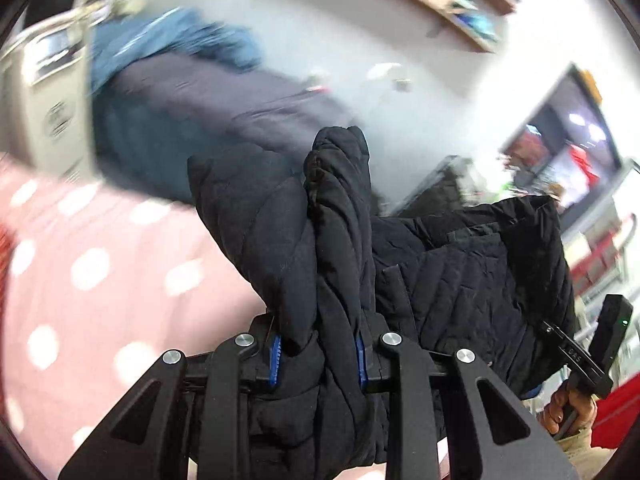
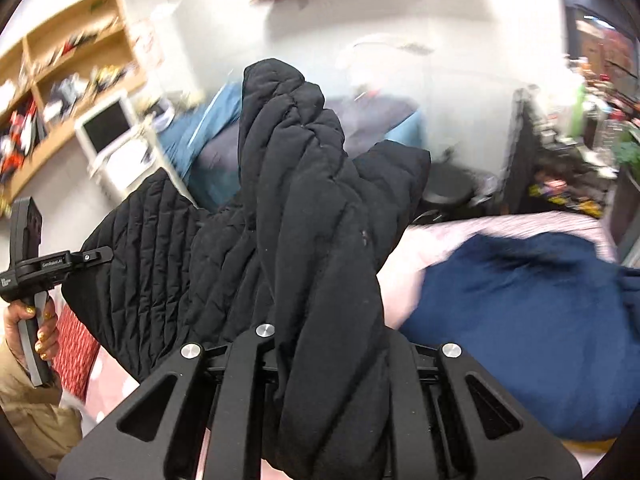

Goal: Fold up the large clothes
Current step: 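Lift the folded jacket with both grippers and carry it to the clothes pile, then lower the jacket onto the pile and open both grippers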

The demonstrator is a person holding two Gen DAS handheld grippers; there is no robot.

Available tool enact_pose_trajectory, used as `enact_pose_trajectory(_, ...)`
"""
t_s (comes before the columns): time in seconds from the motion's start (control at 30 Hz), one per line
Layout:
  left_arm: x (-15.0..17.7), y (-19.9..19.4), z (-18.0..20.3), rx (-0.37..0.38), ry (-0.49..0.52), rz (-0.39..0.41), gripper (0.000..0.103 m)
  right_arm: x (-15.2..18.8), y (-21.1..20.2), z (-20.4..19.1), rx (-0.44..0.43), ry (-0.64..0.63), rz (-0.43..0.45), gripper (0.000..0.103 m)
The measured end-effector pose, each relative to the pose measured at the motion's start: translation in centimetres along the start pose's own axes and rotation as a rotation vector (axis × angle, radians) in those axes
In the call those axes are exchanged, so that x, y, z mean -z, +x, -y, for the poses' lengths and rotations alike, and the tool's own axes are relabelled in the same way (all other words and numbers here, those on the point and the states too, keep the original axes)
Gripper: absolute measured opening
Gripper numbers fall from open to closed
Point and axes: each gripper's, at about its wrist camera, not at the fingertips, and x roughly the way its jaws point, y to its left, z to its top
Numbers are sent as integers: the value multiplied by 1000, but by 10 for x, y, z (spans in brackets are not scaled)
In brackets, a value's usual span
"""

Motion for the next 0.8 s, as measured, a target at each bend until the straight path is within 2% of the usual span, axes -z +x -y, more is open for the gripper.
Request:
enact_pose_trajectory(0.07, -8, 29, 55, 69, 30, -1, 25, -10, -31, 53, 48, 42, 48, 14)
enact_pose_trajectory(0.13, -10, 65, 107, 121, 75, -18, 25, -15, -70, 122, 112, 109, 95, 14)
enact_pose_trajectory(0.17, -8, 90, 137, 153, 99, -37, 25, -14, -82, 141, 136, 124, 109, 14)
enact_pose_trajectory(0.2, -6, 113, 162, 184, 113, -60, 25, -10, -103, 181, 195, 153, 129, 14)
enact_pose_trajectory(0.27, 7, 164, 209, 248, 123, -125, 25, -1, -125, 229, 263, 217, 141, 14)
enact_pose_trajectory(0.33, 23, 225, 244, 280, 90, -232, 25, 17, -149, 289, 338, 322, 136, 15)
enact_pose_trajectory(0.43, 43, 298, 268, 234, 71, -363, 25, 55, -171, 360, 418, 497, 104, 17)
enact_pose_trajectory(0.47, 55, 322, 276, 153, 105, -387, 26, 72, -170, 386, 417, 575, 77, 18)
enact_pose_trajectory(0.53, 62, 344, 279, 67, 146, -401, 33, 111, -164, 427, 361, 749, 58, 21)
enact_pose_trajectory(0.57, 65, 358, 275, 40, 146, -426, 40, 135, -157, 448, 313, 850, 50, 27)
enact_pose_trajectory(0.6, 66, 363, 266, 38, 127, -442, 42, 151, -150, 462, 290, 914, 54, 35)
enact_pose_trajectory(0.67, 65, 376, 255, 54, 66, -471, 50, 169, -139, 478, 264, 977, 61, 42)
enact_pose_trajectory(0.7, 64, 379, 253, 48, 72, -471, 53, 173, -130, 484, 269, 981, 51, 47)
enact_pose_trajectory(0.77, 70, 384, 254, 3, 135, -460, 67, 169, -118, 485, 292, 965, 35, 51)
enact_pose_trajectory(0.8, 74, 383, 254, -16, 158, -454, 69, 167, -112, 487, 307, 962, 25, 52)
